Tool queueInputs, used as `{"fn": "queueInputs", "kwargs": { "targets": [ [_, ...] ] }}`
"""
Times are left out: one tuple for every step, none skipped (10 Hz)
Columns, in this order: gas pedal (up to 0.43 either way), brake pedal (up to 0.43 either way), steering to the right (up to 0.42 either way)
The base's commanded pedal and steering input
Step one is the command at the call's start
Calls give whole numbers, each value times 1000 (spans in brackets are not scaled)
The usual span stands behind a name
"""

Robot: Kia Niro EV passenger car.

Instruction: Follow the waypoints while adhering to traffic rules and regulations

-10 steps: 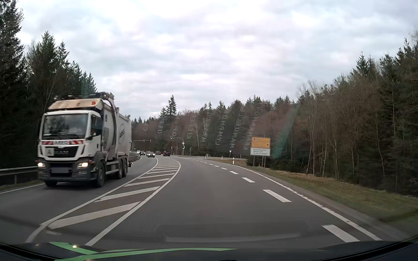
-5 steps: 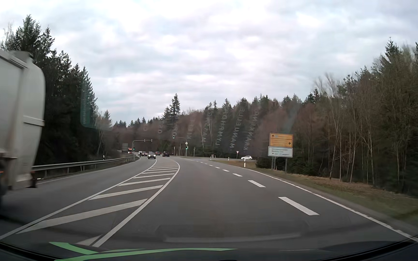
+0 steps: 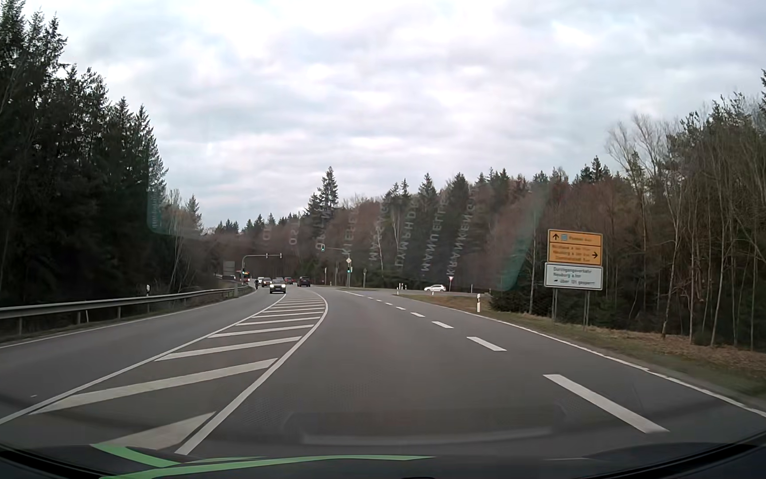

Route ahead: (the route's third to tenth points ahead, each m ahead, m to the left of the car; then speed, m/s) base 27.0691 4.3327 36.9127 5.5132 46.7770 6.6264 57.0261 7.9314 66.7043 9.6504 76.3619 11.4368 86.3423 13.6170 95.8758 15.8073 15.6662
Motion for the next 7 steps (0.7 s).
{"fn": "queueInputs", "kwargs": {
  "targets": [
    [47,0,-11],
    [47,0,-11],
    [47,0,-12],
    [47,0,-12],
    [47,0,-12],
    [47,0,-12],
    [47,0,-12]
  ]
}}
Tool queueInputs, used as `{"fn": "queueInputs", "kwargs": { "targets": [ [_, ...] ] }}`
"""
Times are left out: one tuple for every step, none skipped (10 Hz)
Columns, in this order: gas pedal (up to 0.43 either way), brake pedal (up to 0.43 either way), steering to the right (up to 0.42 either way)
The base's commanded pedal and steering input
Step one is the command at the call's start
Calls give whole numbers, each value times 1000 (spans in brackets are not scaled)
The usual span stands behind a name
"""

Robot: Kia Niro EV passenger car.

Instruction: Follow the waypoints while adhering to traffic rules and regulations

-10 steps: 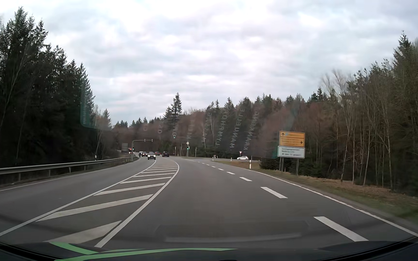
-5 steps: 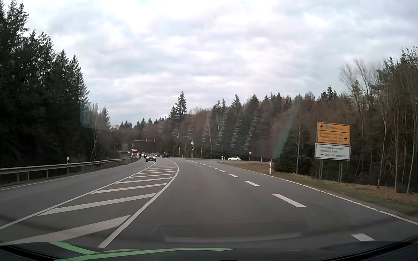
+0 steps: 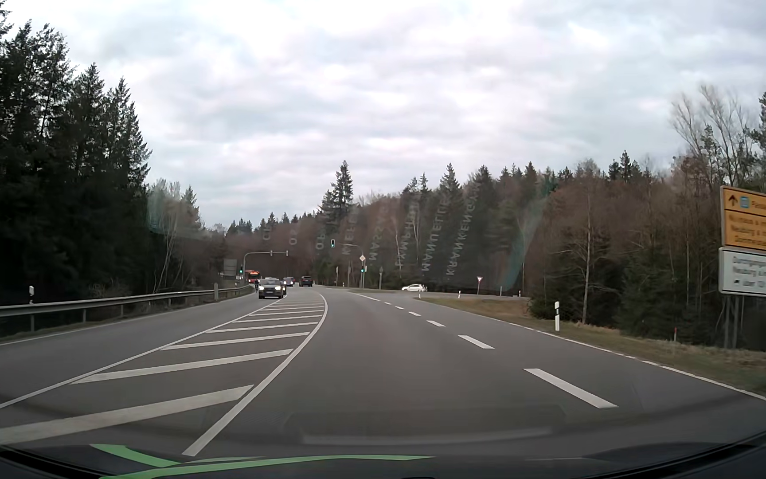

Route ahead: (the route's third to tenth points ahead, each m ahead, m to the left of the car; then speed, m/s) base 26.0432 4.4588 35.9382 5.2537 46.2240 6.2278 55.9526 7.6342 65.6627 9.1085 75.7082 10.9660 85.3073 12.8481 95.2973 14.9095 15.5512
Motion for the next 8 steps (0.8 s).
{"fn": "queueInputs", "kwargs": {
  "targets": [
    [47,0,-12],
    [47,0,-12],
    [47,0,-13],
    [47,0,-12],
    [47,0,-12],
    [47,0,-12],
    [47,0,-12],
    [47,0,-12]
  ]
}}
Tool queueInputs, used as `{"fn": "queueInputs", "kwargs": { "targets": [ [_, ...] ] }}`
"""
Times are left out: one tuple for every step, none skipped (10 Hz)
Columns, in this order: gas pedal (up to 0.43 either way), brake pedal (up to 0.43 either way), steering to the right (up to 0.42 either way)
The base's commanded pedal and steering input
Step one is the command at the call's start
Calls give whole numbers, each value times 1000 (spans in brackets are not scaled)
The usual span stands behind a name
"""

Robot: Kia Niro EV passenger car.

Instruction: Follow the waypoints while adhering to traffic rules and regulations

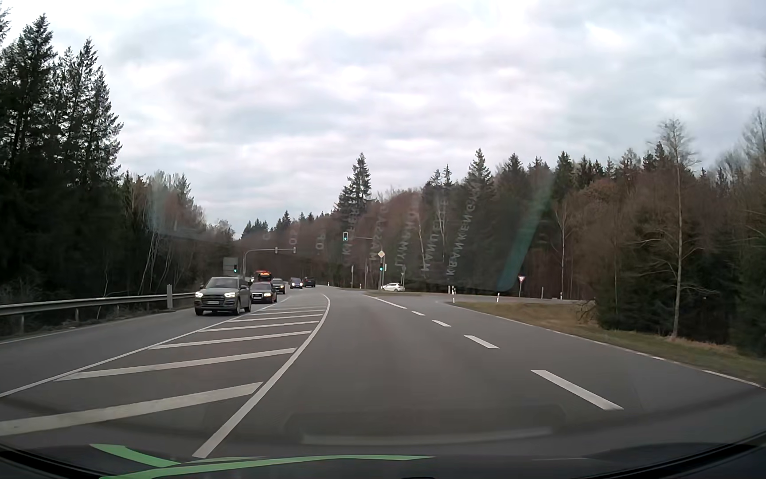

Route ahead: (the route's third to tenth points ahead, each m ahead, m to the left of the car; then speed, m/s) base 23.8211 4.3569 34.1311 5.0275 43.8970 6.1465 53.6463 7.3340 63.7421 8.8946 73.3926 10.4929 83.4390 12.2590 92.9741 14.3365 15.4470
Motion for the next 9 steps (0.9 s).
{"fn": "queueInputs", "kwargs": {
  "targets": [
    [47,0,-12],
    [47,0,-11],
    [47,0,-11],
    [47,0,-11],
    [59,0,-11],
    [59,0,-11],
    [59,0,-11],
    [59,0,-11],
    [59,0,-11]
  ]
}}
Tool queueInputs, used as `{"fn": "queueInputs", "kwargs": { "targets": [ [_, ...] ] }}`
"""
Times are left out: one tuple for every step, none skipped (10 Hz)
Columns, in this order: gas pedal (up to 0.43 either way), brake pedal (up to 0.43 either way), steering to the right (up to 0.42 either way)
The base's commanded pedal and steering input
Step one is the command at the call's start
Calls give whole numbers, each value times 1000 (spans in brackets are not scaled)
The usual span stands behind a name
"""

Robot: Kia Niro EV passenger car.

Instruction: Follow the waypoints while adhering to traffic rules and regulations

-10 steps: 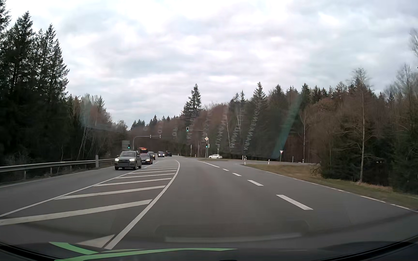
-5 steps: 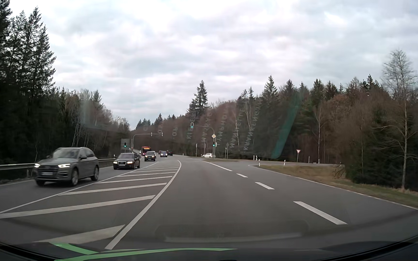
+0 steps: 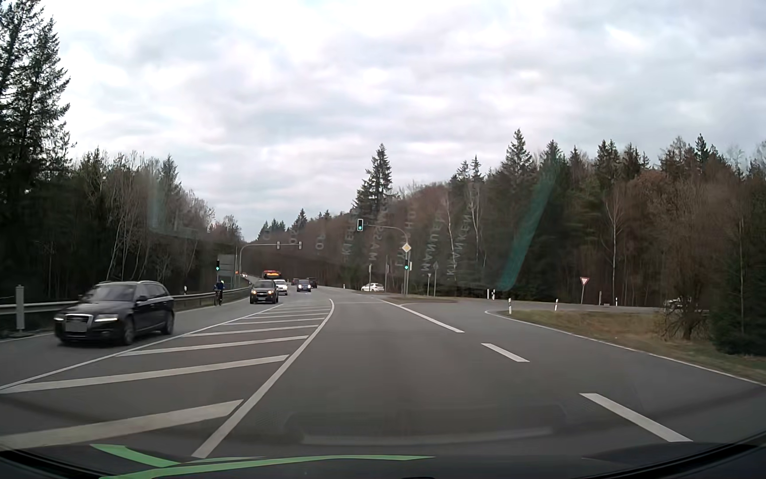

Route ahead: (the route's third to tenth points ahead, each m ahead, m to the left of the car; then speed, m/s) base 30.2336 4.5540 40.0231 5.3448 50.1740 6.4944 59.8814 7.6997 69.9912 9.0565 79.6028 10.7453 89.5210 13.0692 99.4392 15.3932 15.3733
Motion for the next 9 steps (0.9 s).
{"fn": "queueInputs", "kwargs": {
  "targets": [
    [59,0,-11],
    [59,0,-11],
    [59,0,-11],
    [59,0,-11],
    [59,0,-11],
    [59,0,-10],
    [59,0,-9],
    [59,0,-8],
    [59,0,-6]
  ]
}}
